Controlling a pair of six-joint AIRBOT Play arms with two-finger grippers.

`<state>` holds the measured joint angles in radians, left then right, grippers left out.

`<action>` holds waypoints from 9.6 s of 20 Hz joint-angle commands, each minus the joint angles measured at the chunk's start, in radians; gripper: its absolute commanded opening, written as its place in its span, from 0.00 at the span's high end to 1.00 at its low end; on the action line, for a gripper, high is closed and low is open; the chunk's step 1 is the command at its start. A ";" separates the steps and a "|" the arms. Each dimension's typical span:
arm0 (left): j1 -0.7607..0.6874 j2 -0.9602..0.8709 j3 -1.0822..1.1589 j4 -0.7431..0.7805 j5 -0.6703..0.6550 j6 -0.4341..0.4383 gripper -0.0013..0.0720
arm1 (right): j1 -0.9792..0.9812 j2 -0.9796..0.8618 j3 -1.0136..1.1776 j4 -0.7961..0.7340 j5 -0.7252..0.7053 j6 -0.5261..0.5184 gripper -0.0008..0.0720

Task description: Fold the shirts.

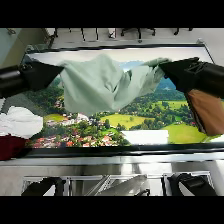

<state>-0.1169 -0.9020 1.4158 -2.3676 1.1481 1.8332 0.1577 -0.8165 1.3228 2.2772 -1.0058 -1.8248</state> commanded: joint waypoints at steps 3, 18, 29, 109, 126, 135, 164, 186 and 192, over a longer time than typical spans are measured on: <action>-0.117 0.006 -0.315 0.019 -0.060 -0.006 0.96 | 0.035 -0.043 -0.232 -0.014 -0.024 0.023 0.97; 0.011 -0.448 -0.240 0.021 0.065 -0.038 0.01 | 0.033 -0.335 -0.481 0.035 0.211 -0.009 0.97; 0.082 -0.354 -0.763 -0.076 -0.089 0.104 0.02 | 0.018 -0.337 -0.481 0.035 0.219 -0.012 0.97; 0.219 -1.022 0.004 0.196 0.346 0.103 0.87 | -0.406 -0.915 -0.206 0.103 -0.034 -0.203 0.42; 0.221 -0.142 0.773 -0.022 -0.060 -0.016 0.96 | -0.489 -0.134 0.633 0.344 0.059 -0.237 0.97; 0.221 0.192 0.415 0.203 -0.340 -0.027 0.96 | -0.534 -0.082 0.729 0.202 0.093 -0.194 0.97; 0.329 -1.045 0.615 0.196 0.438 -0.062 0.04 | -0.504 -0.946 0.392 0.113 -0.350 -0.111 0.59; 0.232 -0.964 -0.130 0.197 0.348 0.134 0.94 | -0.696 -0.801 -0.241 0.037 -0.278 -0.195 0.36; 0.275 -0.924 -0.142 0.202 0.346 0.138 0.96 | -0.696 -0.862 -0.270 -0.031 -0.309 -0.180 0.40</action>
<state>0.1394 -1.8469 1.2816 -2.1670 1.4879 1.9648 -0.5392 -1.6573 1.0718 2.2868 -1.3071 -2.0159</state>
